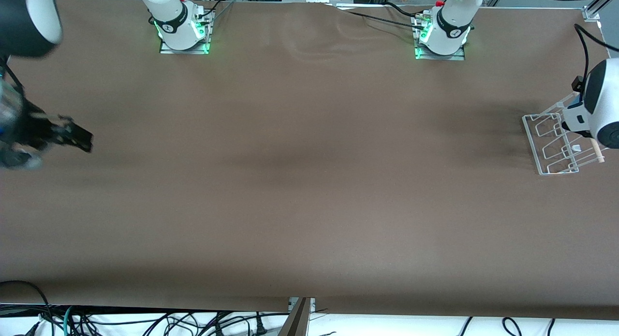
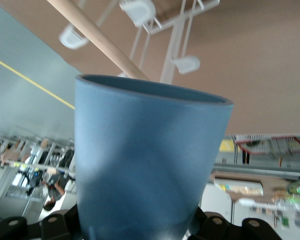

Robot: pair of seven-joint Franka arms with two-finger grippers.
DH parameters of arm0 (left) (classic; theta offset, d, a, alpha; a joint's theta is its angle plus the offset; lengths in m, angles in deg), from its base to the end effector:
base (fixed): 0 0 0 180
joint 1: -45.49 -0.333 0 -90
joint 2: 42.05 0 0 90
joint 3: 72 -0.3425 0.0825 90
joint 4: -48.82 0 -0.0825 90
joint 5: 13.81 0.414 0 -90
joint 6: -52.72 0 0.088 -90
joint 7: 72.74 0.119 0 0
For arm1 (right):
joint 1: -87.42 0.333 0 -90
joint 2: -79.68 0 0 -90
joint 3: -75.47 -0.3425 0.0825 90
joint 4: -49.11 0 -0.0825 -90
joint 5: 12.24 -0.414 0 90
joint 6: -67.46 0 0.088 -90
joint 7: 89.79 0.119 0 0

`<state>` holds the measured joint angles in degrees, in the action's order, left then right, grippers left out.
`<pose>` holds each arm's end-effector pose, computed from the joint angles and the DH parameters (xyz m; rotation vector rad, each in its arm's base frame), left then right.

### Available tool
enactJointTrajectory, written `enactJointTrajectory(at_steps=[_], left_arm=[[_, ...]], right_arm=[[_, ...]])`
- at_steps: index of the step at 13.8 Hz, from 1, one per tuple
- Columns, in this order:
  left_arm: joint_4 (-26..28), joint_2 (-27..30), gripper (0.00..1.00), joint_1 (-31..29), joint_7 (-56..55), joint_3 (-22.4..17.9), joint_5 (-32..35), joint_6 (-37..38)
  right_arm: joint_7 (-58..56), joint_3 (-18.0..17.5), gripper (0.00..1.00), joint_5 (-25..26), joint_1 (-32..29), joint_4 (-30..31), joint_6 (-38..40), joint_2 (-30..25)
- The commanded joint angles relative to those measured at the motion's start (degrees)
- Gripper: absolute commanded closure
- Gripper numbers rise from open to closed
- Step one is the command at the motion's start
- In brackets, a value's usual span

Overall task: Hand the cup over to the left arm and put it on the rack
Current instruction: 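Lower the cup into the rack slot with the left gripper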

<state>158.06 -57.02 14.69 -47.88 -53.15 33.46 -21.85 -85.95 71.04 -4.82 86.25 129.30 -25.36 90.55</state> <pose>0.5118 0.2213 0.3694 -2.3122 0.4677 1.3042 0.6526 0.0174 0.6135 3.0283 -0.0112 0.0580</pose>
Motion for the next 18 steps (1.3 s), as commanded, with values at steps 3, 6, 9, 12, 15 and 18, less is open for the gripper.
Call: enactJointTrajectory(at_steps=[3,6,9,12,15,18], left_arm=[[0.2,-5.1,1.00,-0.1,-0.3,1.2,4.3,8.5],[1.7,-7.2,1.00,0.5,-0.9,1.3,6.4,9.0],[1.9,-9.0,1.00,0.5,-0.9,1.3,7.4,9.2],[2.4,-9.7,1.00,0.6,-1.0,1.3,7.7,9.2],[2.6,-10.6,1.00,0.6,-1.1,1.3,8.5,9.0],[2.6,-11.6,1.00,0.6,-1.4,1.3,9.1,8.6]], right_arm=[[-3.9,-0.1,0.00,-5.0,-2.2,9.9,-0.2,-7.4],[-8.0,0.2,0.00,-6.7,-2.7,11.0,0.4,-8.1],[-8.6,1.1,0.00,-6.8,-3.0,10.6,0.5,-7.0],[-8.8,1.1,0.00,-6.4,-2.8,8.1,0.5,-5.9],[-8.9,1.2,0.00,-6.5,-3.0,8.2,0.5,-5.6],[-8.9,1.2,0.00,-6.6,-3.2,8.1,0.5,-5.6]])
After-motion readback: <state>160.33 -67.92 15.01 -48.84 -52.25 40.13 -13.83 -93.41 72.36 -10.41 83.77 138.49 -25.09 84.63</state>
